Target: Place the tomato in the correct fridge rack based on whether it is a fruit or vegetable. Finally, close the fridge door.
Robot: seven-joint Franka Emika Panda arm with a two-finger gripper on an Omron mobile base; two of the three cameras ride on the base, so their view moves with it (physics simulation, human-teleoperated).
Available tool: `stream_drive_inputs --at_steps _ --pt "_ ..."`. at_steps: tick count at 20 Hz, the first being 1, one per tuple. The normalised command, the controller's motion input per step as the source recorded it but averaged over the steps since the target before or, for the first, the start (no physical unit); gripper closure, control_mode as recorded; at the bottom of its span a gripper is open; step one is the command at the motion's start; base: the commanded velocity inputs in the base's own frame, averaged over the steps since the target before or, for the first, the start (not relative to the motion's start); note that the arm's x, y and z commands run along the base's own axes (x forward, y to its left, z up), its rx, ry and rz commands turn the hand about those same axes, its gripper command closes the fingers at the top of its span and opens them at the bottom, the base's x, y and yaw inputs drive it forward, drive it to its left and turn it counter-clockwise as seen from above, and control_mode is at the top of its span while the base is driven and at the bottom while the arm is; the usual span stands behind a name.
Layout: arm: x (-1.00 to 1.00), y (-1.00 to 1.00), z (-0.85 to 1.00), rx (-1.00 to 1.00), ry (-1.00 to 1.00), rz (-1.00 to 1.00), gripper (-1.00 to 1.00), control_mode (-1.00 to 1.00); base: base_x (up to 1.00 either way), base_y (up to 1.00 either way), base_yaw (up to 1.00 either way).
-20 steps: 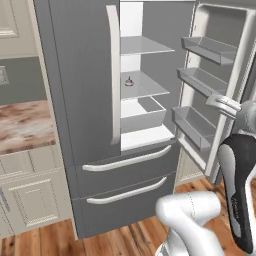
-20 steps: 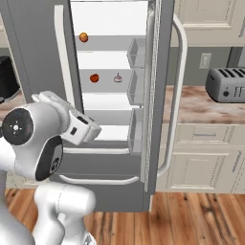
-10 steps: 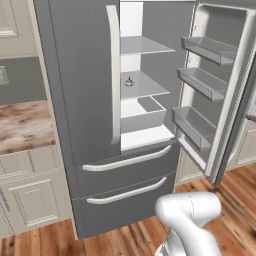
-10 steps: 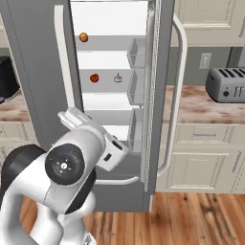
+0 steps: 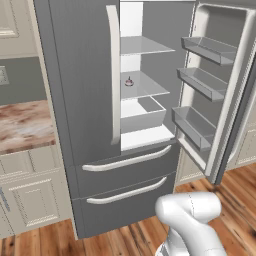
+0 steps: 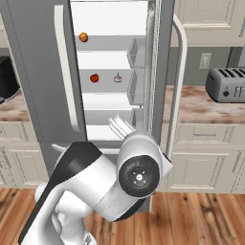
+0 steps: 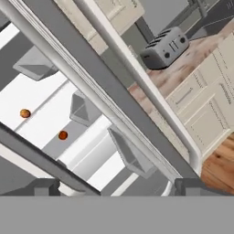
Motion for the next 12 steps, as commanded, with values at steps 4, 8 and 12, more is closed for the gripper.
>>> stream_drive_inputs --at_steps 4,8,12 --pt "0.52 -0.52 -0.16 0.0 0.01 0.21 -1.0 -1.0 0.0 0.0 0.0" --pt "0.45 -0.39 -0.32 -0.08 0.0 0.22 -1.0 -1.0 0.0 0.0 0.0" --pt "0.51 -0.19 -0.43 -0.04 0.0 0.1 -1.0 -1.0 0.0 0.0 0.0"
